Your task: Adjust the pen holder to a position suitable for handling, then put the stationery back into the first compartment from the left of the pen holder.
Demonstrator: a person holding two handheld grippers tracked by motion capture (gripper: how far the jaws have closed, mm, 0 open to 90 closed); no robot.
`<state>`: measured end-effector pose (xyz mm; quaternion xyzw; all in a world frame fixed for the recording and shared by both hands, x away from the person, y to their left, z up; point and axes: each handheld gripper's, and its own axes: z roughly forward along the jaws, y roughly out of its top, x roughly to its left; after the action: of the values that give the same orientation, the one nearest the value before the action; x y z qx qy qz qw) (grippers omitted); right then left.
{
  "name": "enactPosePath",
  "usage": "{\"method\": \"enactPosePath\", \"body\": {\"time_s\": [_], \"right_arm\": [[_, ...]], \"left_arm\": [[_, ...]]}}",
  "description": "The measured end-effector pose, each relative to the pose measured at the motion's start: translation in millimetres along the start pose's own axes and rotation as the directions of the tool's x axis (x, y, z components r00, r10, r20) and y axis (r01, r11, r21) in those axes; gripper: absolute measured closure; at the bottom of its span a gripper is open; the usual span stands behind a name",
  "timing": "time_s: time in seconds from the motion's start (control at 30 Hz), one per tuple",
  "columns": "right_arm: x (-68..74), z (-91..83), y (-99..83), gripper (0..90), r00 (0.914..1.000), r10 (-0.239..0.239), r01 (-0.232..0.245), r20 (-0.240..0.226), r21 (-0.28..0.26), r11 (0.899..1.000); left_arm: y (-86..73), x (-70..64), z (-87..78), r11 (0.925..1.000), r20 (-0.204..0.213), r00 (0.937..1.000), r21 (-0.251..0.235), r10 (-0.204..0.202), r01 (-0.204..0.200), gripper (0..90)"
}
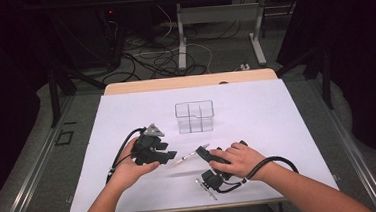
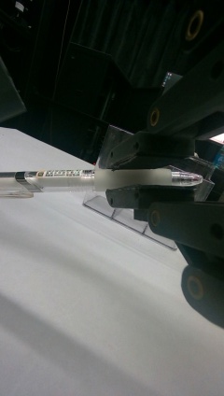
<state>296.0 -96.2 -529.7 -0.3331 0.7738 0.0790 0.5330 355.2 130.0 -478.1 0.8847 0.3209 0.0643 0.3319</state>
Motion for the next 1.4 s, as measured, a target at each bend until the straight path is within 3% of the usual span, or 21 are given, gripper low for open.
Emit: {"method": "enactPosePath", "body": {"time_s": [0.27,0.33,0.37,0.5,0.6,0.67,0.87,1.17,1.33,1.4], "right_arm": [[2.7,2.4,2.6,79.9,0.9996,-0.026,0.026,-0.01,-0.004,1.0],[-0.1,4.0,3.3,79.9,0.9971,-0.077,0.076,-0.001,-0.026,0.997],[0.2,3.9,3.2,79.9,0.9976,-0.07,0.07,-0.004,-0.022,0.997],[0.6,3.9,2.9,79.9,0.9977,-0.068,0.068,-0.005,-0.019,0.998],[0.8,4.8,2.6,79.9,0.9972,-0.074,0.074,-0.001,-0.021,0.997],[4.4,3.6,2.5,79.9,0.999,-0.042,0.042,-0.011,0.009,0.999],[4.8,4.2,3.8,79.9,0.9986,-0.051,0.051,-0.011,-0.007,0.999],[5.5,4.4,6.7,79.9,0.998,-0.061,0.061,-0.016,-0.01,0.998],[5.6,5.6,8.1,79.9,0.9983,-0.057,0.057,-0.013,-0.024,0.998],[5.9,5.5,8.4,79.9,0.9979,-0.062,0.061,-0.02,-0.019,0.998]], "left_arm": [[7.3,-9.2,10.5,0.9988,0.011,0.9993,0.036,0.034,-0.035,54.0],[10.6,-12.0,13.4,0.997,0.018,0.9985,0.057,0.051,-0.052,55.3],[11.6,-13.4,14.6,0.9965,0.005,0.9982,0.058,0.06,-0.06,56.0],[14.4,-18.0,17.9,0.9945,0.025,0.9971,0.074,0.072,-0.074,60.5],[17.1,-24.4,22.6,0.9892,0.024,0.9939,0.098,0.107,-0.109,63.1],[17.6,-26.0,24.6,0.9871,0.02,0.9923,0.102,0.122,-0.123,64.1],[20.1,-30.8,32.8,0.9748,0.014,0.9844,0.137,0.176,-0.176,65.6],[23.6,-39.7,43.8,0.9601,0.039,0.976,0.176,0.214,-0.218,72.5],[24.6,-42.0,45.3,0.9532,0.033,0.9718,0.19,0.234,-0.235,76.3],[24.4,-43.9,46.3,0.9463,0.027,0.9674,0.203,0.252,-0.252,77.0]]}}
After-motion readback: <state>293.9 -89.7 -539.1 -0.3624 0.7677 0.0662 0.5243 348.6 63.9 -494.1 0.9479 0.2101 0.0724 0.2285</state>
